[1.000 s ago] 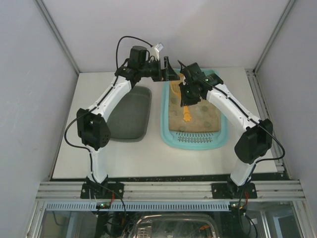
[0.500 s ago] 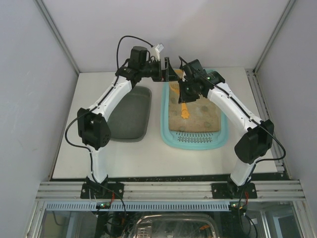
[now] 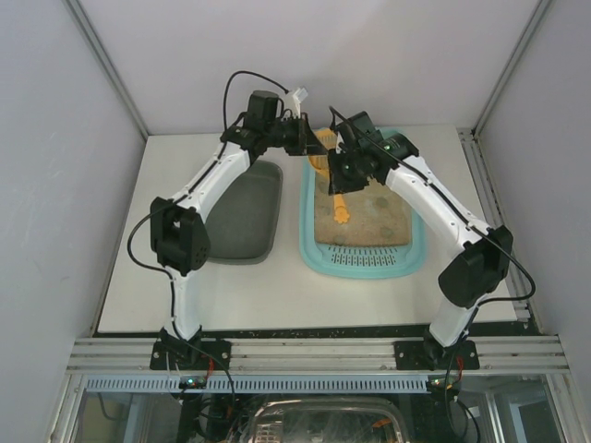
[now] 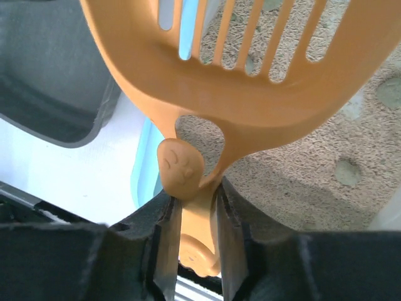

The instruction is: Clean the litter box

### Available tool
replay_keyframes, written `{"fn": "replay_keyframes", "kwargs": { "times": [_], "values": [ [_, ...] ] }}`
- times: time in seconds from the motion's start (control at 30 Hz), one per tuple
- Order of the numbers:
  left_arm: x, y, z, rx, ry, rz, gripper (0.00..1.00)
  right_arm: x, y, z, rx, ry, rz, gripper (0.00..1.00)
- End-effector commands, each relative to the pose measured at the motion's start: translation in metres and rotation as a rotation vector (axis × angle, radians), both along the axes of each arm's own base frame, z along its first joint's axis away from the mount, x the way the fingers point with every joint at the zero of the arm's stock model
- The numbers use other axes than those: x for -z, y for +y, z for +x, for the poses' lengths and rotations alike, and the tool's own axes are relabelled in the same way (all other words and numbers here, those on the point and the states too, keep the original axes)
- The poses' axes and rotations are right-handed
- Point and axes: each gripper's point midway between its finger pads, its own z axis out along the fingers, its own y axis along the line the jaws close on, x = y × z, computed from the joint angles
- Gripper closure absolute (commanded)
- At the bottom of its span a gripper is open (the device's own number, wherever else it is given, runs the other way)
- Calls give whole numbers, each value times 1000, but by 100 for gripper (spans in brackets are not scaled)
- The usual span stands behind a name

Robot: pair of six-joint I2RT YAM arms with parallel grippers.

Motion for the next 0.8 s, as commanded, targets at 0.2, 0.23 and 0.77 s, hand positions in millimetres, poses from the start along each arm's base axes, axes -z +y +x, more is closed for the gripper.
{"fn": "replay_keyframes", "kwargs": {
  "times": [0.2,0.23,0.77],
  "values": [
    [-96,21,-14,4,-24,-296,100,-95,10,-27,-25,-96,699,0],
    [-99,24,-15,-4,-16,-314,100,-95,8,-27,-13,-88,733,0],
    [-103,14,-35,-16,21,-369,100,-98,41,-10,-57,-50,843,40]
  ]
}}
